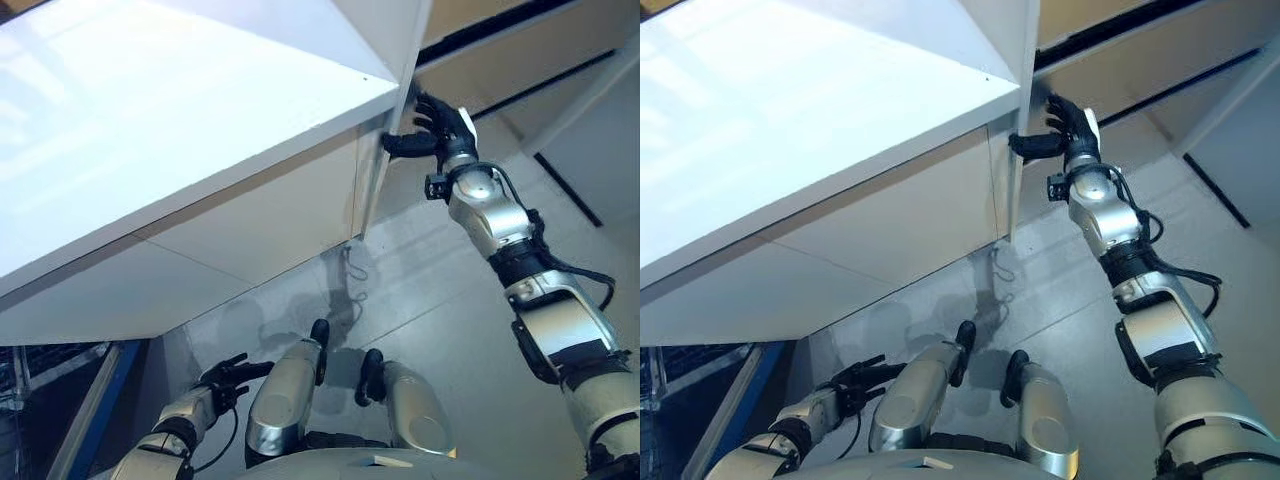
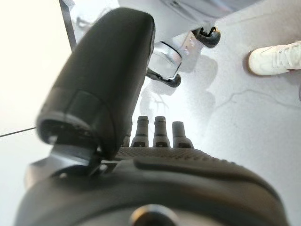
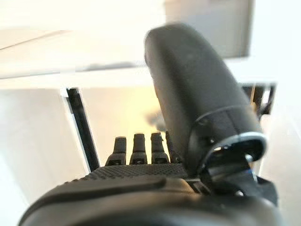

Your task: Put drinks into fridge and close the fridge

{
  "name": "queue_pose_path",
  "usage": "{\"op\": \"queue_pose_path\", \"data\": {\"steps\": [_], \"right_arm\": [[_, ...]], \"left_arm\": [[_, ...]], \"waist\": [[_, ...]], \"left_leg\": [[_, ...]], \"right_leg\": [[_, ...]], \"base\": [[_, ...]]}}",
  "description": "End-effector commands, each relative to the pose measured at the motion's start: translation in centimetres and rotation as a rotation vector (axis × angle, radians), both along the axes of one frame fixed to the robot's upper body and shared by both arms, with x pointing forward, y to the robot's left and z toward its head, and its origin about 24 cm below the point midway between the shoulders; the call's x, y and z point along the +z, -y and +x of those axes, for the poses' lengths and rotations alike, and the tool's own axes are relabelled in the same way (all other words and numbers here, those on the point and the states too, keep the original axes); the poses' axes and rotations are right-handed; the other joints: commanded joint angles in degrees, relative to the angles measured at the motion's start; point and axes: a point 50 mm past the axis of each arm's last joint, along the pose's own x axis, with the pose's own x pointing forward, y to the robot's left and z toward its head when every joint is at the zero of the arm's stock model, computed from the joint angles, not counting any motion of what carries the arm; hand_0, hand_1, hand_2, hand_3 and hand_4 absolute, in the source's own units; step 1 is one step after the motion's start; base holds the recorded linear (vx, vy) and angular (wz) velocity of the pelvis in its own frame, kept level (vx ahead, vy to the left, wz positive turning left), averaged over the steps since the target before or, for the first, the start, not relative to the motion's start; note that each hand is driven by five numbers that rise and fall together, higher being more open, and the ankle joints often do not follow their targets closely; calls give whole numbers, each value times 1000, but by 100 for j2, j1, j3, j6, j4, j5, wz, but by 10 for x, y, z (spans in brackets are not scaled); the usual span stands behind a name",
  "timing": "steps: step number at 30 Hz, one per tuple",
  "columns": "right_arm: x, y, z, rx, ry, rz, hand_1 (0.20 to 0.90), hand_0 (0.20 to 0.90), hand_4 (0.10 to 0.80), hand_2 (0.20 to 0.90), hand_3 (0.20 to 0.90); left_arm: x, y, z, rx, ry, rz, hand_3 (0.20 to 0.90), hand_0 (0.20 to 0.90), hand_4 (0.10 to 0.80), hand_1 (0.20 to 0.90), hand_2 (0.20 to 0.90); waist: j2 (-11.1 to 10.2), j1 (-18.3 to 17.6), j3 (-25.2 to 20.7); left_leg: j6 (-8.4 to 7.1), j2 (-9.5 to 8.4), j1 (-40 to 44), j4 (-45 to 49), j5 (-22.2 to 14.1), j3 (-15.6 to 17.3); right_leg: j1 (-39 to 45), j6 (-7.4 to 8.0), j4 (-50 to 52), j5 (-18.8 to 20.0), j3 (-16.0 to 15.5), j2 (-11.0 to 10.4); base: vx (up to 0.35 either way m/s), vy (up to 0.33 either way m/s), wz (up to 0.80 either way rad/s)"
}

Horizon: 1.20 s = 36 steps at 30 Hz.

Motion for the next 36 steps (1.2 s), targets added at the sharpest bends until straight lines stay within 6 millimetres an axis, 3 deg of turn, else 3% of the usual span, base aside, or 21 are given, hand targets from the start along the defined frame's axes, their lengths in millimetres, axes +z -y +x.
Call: {"op": "queue_pose_path", "data": {"steps": [1, 5, 8, 10, 16, 18, 20, 21, 29, 36], "right_arm": [[115, -64, -4, 245, 462, 61, 900, 900, 800, 900, 900], [112, -45, -9, 143, 494, 15, 900, 900, 800, 900, 900], [89, -13, -20, 45, 481, 12, 900, 900, 800, 900, 900], [58, 3, -32, 18, 439, 20, 900, 900, 800, 900, 900], [-89, 61, -105, -93, 96, -44, 900, 900, 800, 900, 900], [-126, 74, -126, -135, -54, -41, 900, 900, 800, 900, 900], [-146, 85, -139, -192, -122, -72, 900, 900, 800, 900, 900], [-164, 95, -152, -253, -197, -54, 900, 900, 800, 900, 900], [-273, 88, -232, -228, -741, -89, 900, 900, 800, 900, 900], [-321, 73, -301, -114, -1091, -116, 900, 900, 800, 900, 900]], "left_arm": [[-10, -18, -41, -104, -115, 93, 900, 900, 800, 900, 900], [-13, -19, -51, -111, -126, 98, 900, 900, 800, 900, 900], [-15, -18, -58, -87, -115, 74, 900, 900, 800, 900, 900], [-16, -16, -63, -51, -114, 48, 900, 900, 800, 900, 900], [-21, 0, -78, 33, -105, -28, 900, 900, 800, 900, 900], [-20, -1, -78, 64, -91, -30, 900, 900, 800, 900, 900], [-19, -1, -74, 77, -77, -37, 900, 900, 800, 900, 900], [-18, -2, -72, 78, -64, -41, 900, 900, 800, 900, 900], [-19, -12, -76, 71, -54, 6, 900, 900, 800, 900, 900], [-26, -14, -95, 20, -113, 23, 900, 900, 800, 900, 900]], "waist": [[-292, 539, -993], [-343, 459, -1054], [-375, 237, -1107], [-406, 53, -1154], [-544, -626, -1504], [-582, -786, -1683], [-615, -876, -1802], [-637, -946, -1903], [-718, -1071, -2296], [-658, -1036, -2415]], "left_leg": [[335, -122, -98, 413, -783, 372], [364, -141, -9, 444, -847, 397], [382, -99, 139, 259, -824, 486], [396, -64, 256, 51, -772, 566], [380, 40, 770, -772, -552, 868], [365, 68, 908, -1001, -492, 968], [344, 97, 1009, -1158, -448, 1064], [319, 121, 1102, -1288, -414, 1130], [234, 203, 1465, -2034, -243, 1384], [169, 266, 1479, -2553, 15, 1322]], "right_leg": [[108, 57, -460, 501, 46, -143], [180, 79, -442, 490, 98, -145], [197, 140, -563, 539, 226, -120], [200, 191, -708, 592, 334, -89], [367, 457, -1485, 927, 747, -4], [420, 529, -1699, 1043, 841, 22], [472, 579, -1883, 1161, 880, 38], [521, 624, -2020, 1249, 924, 58], [701, 804, -2748, 1620, 1050, 136], [691, 839, -2858, 1579, 1014, 235]], "base": [[86, 11, 6], [36, 37, 3], [-30, 62, -4], [-88, 47, -7], [-124, 29, -26], [-149, 23, -47], [-138, 4, -44], [-130, -5, -35], [-69, -18, -28], [-32, -4, -1]]}}
